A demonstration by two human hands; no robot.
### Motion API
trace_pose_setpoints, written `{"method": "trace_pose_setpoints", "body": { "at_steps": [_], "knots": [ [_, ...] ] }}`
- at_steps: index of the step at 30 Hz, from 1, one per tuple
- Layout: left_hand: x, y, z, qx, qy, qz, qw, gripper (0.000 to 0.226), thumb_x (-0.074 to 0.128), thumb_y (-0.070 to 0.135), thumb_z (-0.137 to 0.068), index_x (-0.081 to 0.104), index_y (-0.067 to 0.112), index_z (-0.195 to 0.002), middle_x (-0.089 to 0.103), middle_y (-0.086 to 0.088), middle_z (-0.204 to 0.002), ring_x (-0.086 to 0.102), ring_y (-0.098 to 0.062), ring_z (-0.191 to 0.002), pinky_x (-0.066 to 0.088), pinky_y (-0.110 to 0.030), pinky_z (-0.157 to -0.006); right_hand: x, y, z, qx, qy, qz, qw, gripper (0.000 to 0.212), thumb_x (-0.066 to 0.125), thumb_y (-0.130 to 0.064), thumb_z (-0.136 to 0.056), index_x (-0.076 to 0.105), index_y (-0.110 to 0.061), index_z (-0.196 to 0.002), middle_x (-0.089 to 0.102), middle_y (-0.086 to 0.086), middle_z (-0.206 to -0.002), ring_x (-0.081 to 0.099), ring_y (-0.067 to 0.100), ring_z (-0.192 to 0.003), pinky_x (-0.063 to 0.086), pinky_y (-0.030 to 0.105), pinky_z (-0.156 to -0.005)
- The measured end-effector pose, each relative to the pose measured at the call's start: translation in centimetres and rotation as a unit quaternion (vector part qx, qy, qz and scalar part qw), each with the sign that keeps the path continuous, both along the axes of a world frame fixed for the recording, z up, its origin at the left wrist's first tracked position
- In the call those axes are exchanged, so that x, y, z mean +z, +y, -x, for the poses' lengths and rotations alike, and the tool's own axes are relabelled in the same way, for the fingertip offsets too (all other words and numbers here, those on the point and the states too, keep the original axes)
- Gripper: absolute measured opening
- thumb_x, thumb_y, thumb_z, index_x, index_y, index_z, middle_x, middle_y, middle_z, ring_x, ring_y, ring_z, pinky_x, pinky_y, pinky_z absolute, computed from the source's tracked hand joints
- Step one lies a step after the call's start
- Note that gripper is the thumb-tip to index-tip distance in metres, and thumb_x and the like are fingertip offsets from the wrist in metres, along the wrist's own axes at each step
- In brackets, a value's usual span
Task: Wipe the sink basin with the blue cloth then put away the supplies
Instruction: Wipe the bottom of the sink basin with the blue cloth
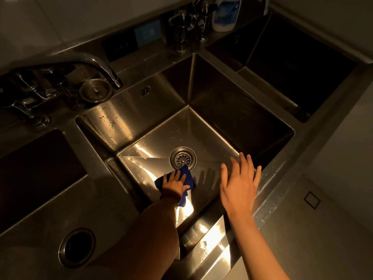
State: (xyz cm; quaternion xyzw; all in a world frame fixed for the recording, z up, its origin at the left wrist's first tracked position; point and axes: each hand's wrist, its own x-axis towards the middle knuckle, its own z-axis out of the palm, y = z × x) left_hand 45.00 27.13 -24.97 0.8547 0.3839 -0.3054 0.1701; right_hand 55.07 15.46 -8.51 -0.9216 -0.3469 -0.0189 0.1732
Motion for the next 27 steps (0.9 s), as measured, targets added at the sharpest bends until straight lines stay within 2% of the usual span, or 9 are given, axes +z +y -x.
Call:
{"method": "trace_pose_setpoints", "body": {
  "at_steps": [6,12,18,23,27],
  "knots": [
    [-1.6,-1.4,0.7,-0.044,-0.013,0.014,0.999,0.055,0.022,0.039,-0.104,0.006,0.021,-0.153,-0.001,-0.005,-0.161,0.004,-0.020,-0.149,0.005,-0.043,-0.119,-0.1,0.0,0.0,-0.001,-0.003,0.003,1.000,0.043,0.036,-0.036,-0.096,0.055,-0.008,-0.122,0.044,0.015,-0.138,0.026,0.026,-0.136,0.002,0.042,-0.113],
    [-2.8,-1.4,1.0,-0.078,-0.005,0.025,0.997,0.054,0.022,0.026,-0.105,0.000,0.014,-0.153,-0.002,-0.006,-0.161,0.002,-0.020,-0.149,0.003,-0.048,-0.118,0.0,0.0,0.0,-0.006,-0.004,0.002,1.000,0.047,0.033,-0.038,-0.093,0.055,-0.008,-0.122,0.045,0.015,-0.138,0.028,0.026,-0.135,0.003,0.042,-0.112],
    [-3.2,0.1,0.8,-0.102,0.020,0.079,0.991,0.060,0.031,0.027,-0.103,-0.001,0.017,-0.153,-0.007,-0.001,-0.161,-0.003,-0.018,-0.149,0.003,-0.045,-0.119,0.1,0.1,0.1,-0.004,0.000,-0.008,1.000,0.047,0.035,-0.037,-0.093,0.056,-0.006,-0.120,0.046,0.016,-0.136,0.029,0.028,-0.134,0.005,0.043,-0.112],
    [-4.3,-0.3,0.5,-0.090,0.026,0.054,0.994,0.067,0.041,0.028,-0.100,0.000,0.018,-0.153,-0.005,-0.003,-0.161,0.000,-0.021,-0.149,0.008,-0.047,-0.119,0.1,0.0,0.1,-0.005,-0.001,-0.009,1.000,0.047,0.034,-0.038,-0.093,0.056,-0.007,-0.121,0.045,0.015,-0.137,0.029,0.026,-0.135,0.004,0.042,-0.112],
    [-5.4,-0.7,0.4,-0.078,0.028,0.027,0.996,0.066,0.040,0.027,-0.101,0.000,0.018,-0.153,-0.004,-0.004,-0.161,-0.001,-0.023,-0.148,0.008,-0.048,-0.119,-0.1,0.1,0.1,-0.005,-0.003,-0.009,1.000,0.047,0.034,-0.038,-0.093,0.056,-0.008,-0.121,0.046,0.014,-0.137,0.029,0.026,-0.135,0.004,0.042,-0.113]
  ]
}}
